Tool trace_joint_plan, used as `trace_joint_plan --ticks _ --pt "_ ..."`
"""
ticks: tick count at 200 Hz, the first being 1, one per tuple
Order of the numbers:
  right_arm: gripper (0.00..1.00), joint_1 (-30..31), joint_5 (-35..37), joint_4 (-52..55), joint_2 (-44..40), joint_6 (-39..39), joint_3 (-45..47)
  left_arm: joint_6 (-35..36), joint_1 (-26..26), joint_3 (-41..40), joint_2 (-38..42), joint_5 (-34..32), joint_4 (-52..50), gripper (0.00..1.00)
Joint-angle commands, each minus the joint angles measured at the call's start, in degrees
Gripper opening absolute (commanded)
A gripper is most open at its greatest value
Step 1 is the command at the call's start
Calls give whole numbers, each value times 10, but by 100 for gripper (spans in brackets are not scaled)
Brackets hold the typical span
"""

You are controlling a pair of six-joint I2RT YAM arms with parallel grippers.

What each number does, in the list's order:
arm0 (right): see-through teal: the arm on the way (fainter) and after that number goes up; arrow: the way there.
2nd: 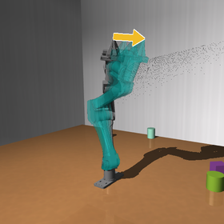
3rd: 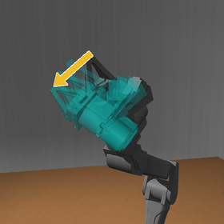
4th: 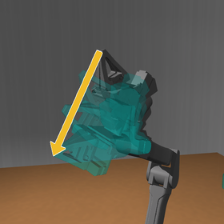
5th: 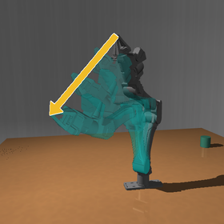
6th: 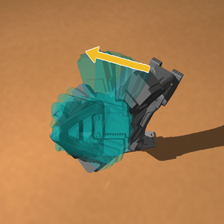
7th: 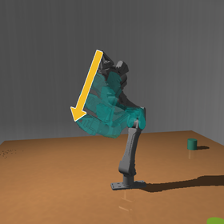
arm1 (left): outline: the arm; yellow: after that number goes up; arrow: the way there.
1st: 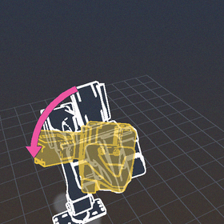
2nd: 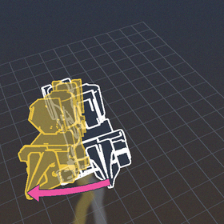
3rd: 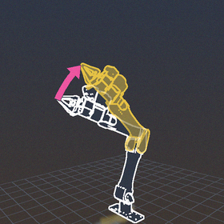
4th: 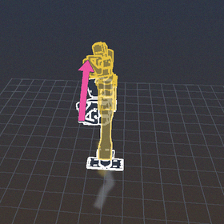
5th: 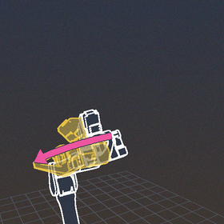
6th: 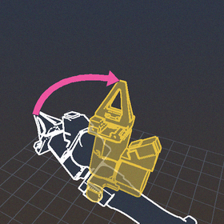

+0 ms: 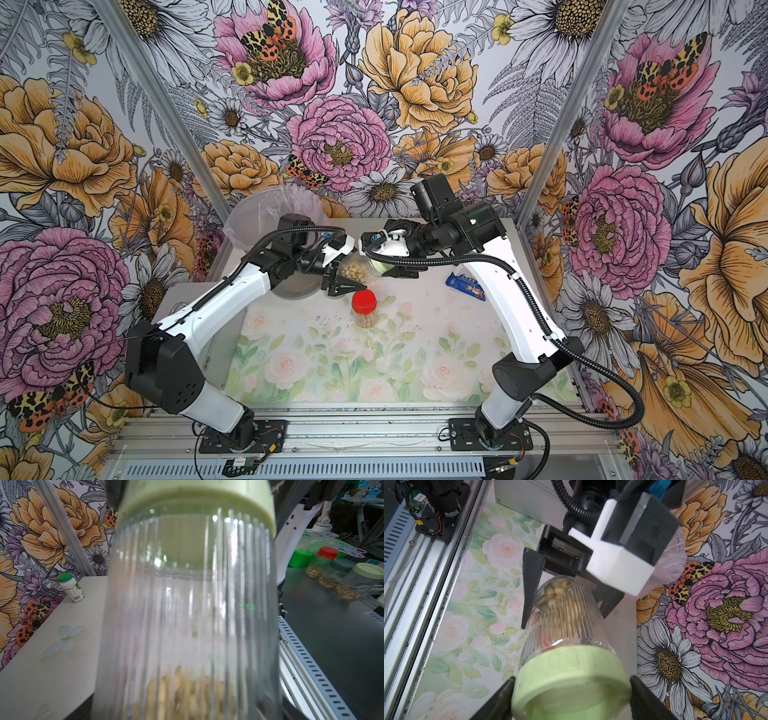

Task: Empty moldy peanuts from jars
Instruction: Unscrew the lid from the jar.

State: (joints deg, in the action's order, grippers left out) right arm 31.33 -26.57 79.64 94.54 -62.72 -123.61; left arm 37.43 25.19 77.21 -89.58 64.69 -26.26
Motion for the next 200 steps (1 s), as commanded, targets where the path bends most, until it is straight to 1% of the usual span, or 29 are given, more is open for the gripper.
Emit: trace_joint_plan --ticks 1,44,65,90,115,135,150,162,200 --pt "72 46 -117 -71 -18 -49 -10 -16 6 -3 -3 43 -2 1" --pt "72 47 -148 -70 -40 -62 5 -8 -6 -5 -6 109 -2 1" --pt "72 47 -142 -62 -50 -89 18 1 -11 -6 -4 146 -2 1" --pt "72 46 -122 -54 -53 -95 19 -2 -15 -7 -7 148 -2 1" --pt "71 44 -115 -55 -57 -94 38 3 -24 -12 -10 170 -3 0" --pt "70 44 -105 -55 -65 -94 54 2 -28 -17 -5 168 -2 0" --pt "71 43 -90 -55 -74 -95 65 5 -39 -20 0 192 -3 0" --pt "70 39 -90 -54 -81 -97 73 7 -43 -21 4 202 -3 0" --pt "70 25 -114 -52 -85 -90 93 5 -48 -25 8 197 -3 0"
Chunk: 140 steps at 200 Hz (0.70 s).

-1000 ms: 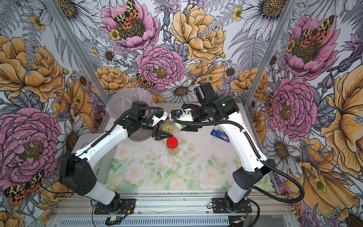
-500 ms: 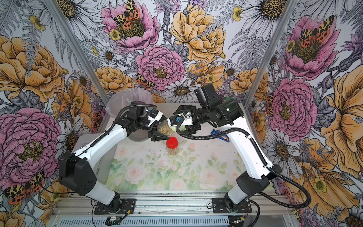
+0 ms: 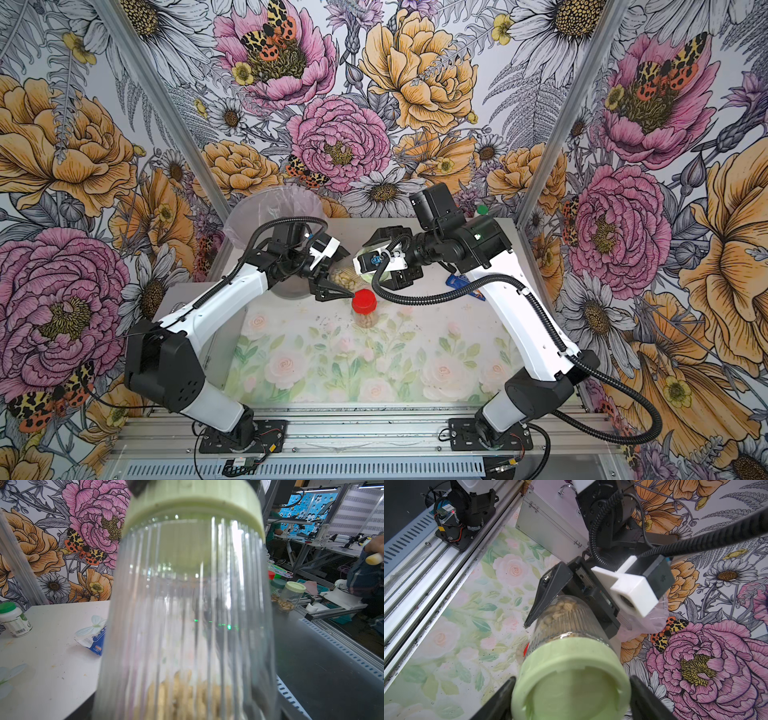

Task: Empty moldy peanuts from jars
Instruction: Unscrew the lid from the jar.

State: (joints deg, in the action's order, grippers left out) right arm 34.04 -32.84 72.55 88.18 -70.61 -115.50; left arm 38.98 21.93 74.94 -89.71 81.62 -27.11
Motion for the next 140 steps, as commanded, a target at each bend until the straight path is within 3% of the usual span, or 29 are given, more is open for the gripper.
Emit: trace_joint_plan --ticks 1,140 --pt "70 -2 -51 19 -22 -11 12 -11 -16 -2 10 27 6 0" --pt "70 -16 -99 7 -19 1 -8 -13 -19 0 8 21 6 0"
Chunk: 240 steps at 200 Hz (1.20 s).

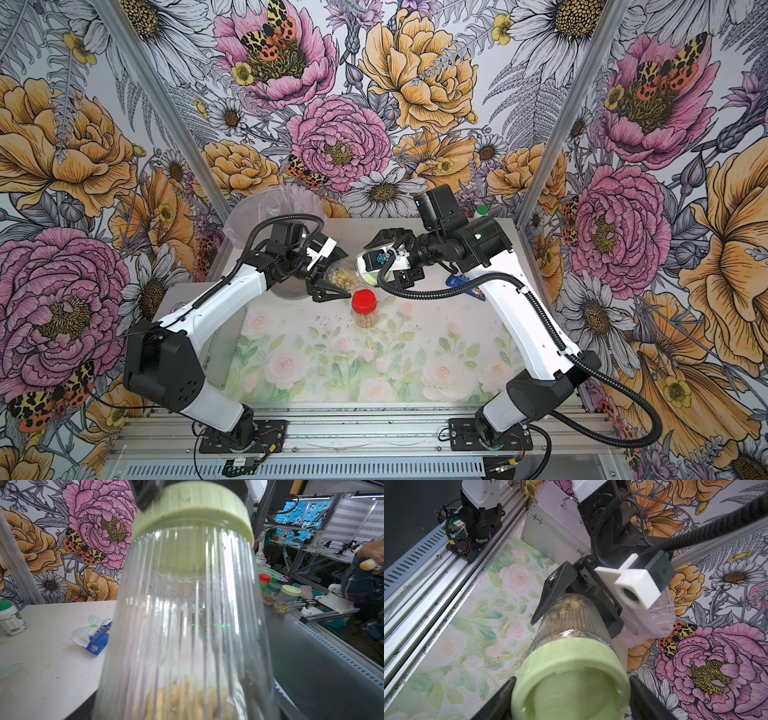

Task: Empty moldy peanuts from jars
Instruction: Unscrew the lid from the jar.

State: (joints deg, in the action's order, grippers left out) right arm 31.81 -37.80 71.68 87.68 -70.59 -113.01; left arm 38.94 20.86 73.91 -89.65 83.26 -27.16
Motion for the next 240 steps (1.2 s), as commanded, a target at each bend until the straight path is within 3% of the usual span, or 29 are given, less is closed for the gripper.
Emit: trace_joint_plan --ticks 1,36,153,240 --pt "70 7 -49 15 -14 0 -33 -12 -8 10 7 5 6 0" --pt "70 6 -93 9 -26 -11 -27 -10 -8 11 2 9 5 0" --pt "68 10 -59 -40 -20 23 -33 1 -9 19 -8 36 5 0" --pt "67 4 -87 -44 -40 14 -21 3 -15 16 -11 43 5 0"
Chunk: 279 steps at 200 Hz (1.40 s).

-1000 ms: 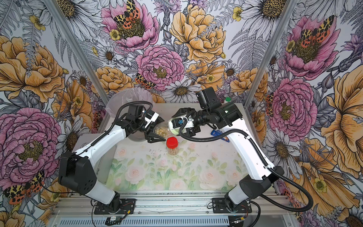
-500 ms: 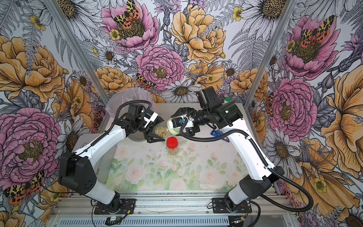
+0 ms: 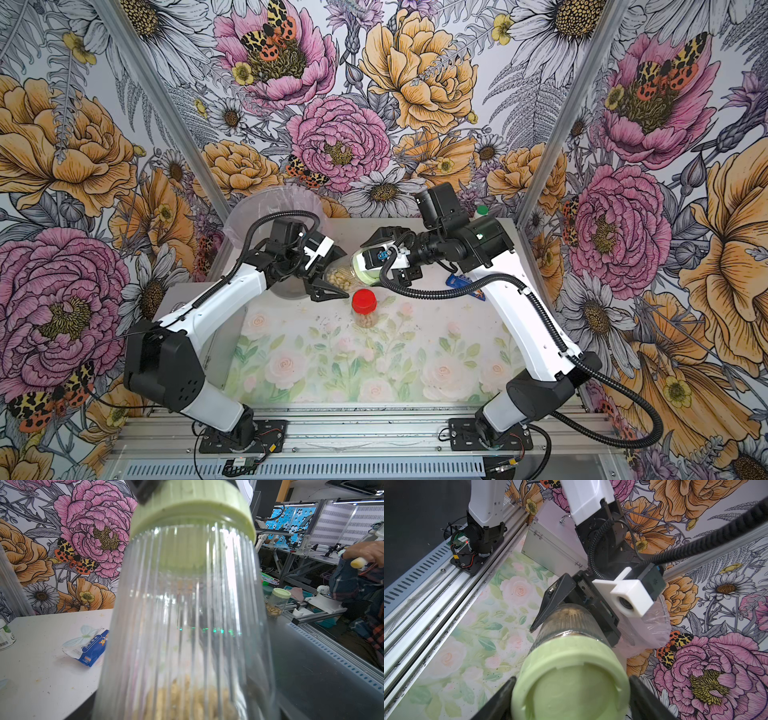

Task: Empty moldy peanuts from jars
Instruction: Unscrew the lid from the jar.

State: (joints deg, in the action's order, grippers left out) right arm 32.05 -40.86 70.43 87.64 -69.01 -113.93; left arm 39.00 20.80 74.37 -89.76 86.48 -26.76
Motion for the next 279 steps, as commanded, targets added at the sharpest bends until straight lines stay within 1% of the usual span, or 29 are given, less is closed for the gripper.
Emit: trace_joint_plan --ticks 1,23,51,73,90,133,175,197,238,263,279 --pt "67 2 -58 -32 -40 -3 -11 2 -14 11 -10 11 1 0" --pt "68 2 -66 -28 -49 -23 6 1 -14 15 -11 19 1 0" --pt "68 5 -51 36 -28 -59 -22 -3 -14 16 -10 18 1 0" --pt "67 6 -41 40 -26 -61 -22 -7 -14 16 -8 10 1 0" --pt "67 4 -29 39 -34 -57 -20 -9 -14 14 -7 6 1 0" --pt "68 4 -32 32 -43 -49 -9 -5 -11 17 -11 9 1 0" --pt "68 -6 -6 -11 -43 -7 2 3 -22 14 0 27 0 0" --pt "67 -34 -5 -28 -37 28 10 0 -24 17 6 23 -1 0" --pt "67 -119 -64 -89 -37 85 69 0 -33 17 20 16 -1 0" --pt "67 -149 -64 -94 -3 119 75 -6 -37 24 24 8 0 0" --pt "66 -178 -81 -112 26 154 84 -13 -37 33 23 2 0 0"
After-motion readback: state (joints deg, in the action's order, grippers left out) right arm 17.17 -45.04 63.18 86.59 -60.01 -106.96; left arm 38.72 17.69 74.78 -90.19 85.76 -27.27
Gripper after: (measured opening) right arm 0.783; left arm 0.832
